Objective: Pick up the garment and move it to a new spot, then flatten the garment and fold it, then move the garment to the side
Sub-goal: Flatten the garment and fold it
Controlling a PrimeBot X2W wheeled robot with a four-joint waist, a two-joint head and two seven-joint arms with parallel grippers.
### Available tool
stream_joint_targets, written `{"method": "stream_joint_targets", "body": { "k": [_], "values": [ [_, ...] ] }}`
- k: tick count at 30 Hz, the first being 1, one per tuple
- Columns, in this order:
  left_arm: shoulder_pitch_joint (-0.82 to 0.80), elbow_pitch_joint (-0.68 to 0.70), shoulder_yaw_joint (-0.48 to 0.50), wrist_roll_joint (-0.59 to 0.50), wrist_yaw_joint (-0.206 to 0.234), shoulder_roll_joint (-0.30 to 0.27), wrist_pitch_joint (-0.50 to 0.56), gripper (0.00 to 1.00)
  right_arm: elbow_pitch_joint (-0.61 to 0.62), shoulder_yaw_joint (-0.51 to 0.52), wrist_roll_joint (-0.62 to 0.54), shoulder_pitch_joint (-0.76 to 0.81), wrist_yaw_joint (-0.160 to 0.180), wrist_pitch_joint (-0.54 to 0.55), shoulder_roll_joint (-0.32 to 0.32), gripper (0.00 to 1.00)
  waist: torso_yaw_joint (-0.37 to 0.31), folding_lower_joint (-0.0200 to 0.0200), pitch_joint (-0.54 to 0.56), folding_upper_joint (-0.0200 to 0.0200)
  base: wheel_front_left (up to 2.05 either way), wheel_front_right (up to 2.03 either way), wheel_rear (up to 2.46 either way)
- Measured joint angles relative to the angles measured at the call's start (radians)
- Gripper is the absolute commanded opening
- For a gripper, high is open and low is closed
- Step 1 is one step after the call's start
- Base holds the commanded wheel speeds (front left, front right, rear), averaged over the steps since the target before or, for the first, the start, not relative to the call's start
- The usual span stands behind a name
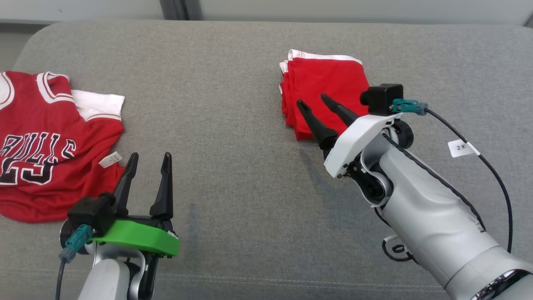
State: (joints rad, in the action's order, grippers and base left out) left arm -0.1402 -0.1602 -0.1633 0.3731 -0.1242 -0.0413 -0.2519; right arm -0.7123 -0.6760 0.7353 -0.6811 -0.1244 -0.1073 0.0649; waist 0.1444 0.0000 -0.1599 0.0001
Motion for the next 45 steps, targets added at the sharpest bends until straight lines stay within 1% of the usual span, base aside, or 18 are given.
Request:
{"method": "stream_joint_targets", "body": {
  "k": [3,7,9,13,16,22,24,28,34,37,38,45],
  "values": [
    [0.004,0.002,0.003,-0.007,0.0,0.0,0.0,1.0,0.018,0.017,-0.018,0.0,0.0,-0.058,0.022,1.0,-0.023,0.0,0.007,0.0,0.0,0.0,0.0],
    [0.009,0.004,0.013,-0.01,0.0,0.0,0.0,1.0,0.026,0.031,-0.059,0.018,0.0,-0.123,0.085,1.0,-0.054,0.0,0.019,0.0,0.0,0.0,0.0],
    [0.012,0.006,0.019,-0.013,0.0,0.0,0.0,1.0,0.034,0.04,-0.064,0.04,0.0,-0.136,0.101,1.0,-0.069,0.0,0.027,0.0,0.0,0.0,0.0],
    [0.024,0.007,0.028,-0.02,0.0,-0.001,0.0,1.0,0.063,0.059,-0.074,0.081,0.004,-0.141,0.113,1.0,-0.098,0.0,0.046,0.0,0.0,0.0,0.0],
    [0.03,0.008,0.03,-0.023,0.0,-0.002,0.0,1.0,0.094,0.075,-0.088,0.105,0.025,-0.145,0.13,1.0,-0.12,0.0,0.059,0.0,0.0,0.0,0.0],
    [0.041,0.012,0.037,-0.026,0.0,-0.002,0.0,1.0,0.177,0.153,-0.114,0.164,0.085,-0.147,0.164,1.0,-0.153,0.0,0.082,0.0,0.0,0.0,0.0],
    [0.044,0.016,0.04,-0.026,0.0,-0.002,0.0,1.0,0.234,0.197,-0.129,0.185,0.111,-0.147,0.172,1.0,-0.161,0.0,0.088,0.0,0.0,0.0,0.0],
    [0.044,0.026,0.052,-0.026,0.0,-0.002,0.0,1.0,0.339,0.267,-0.175,0.217,0.15,-0.147,0.192,1.0,-0.171,0.0,0.092,0.0,0.0,0.0,0.0],
    [0.049,0.03,0.067,-0.026,0.0,-0.002,0.0,1.0,0.448,0.318,-0.24,0.312,0.197,-0.147,0.189,1.0,-0.174,0.0,0.088,0.0,0.0,0.0,0.0],
    [0.049,0.031,0.07,-0.026,0.0,-0.002,0.0,1.0,0.482,0.332,-0.258,0.359,0.199,-0.147,0.185,1.0,-0.174,0.0,0.087,0.0,0.0,0.0,0.0],
    [0.05,0.031,0.071,-0.026,0.0,-0.002,0.0,1.0,0.492,0.336,-0.263,0.372,0.205,-0.147,0.183,1.0,-0.174,0.0,0.087,0.0,0.0,0.0,0.0],
    [0.05,0.034,0.07,-0.026,0.0,-0.002,0.0,1.0,0.554,0.359,-0.291,0.434,0.206,-0.147,0.17,1.0,-0.17,0.0,0.089,0.0,0.0,0.0,0.0]
  ]
}}
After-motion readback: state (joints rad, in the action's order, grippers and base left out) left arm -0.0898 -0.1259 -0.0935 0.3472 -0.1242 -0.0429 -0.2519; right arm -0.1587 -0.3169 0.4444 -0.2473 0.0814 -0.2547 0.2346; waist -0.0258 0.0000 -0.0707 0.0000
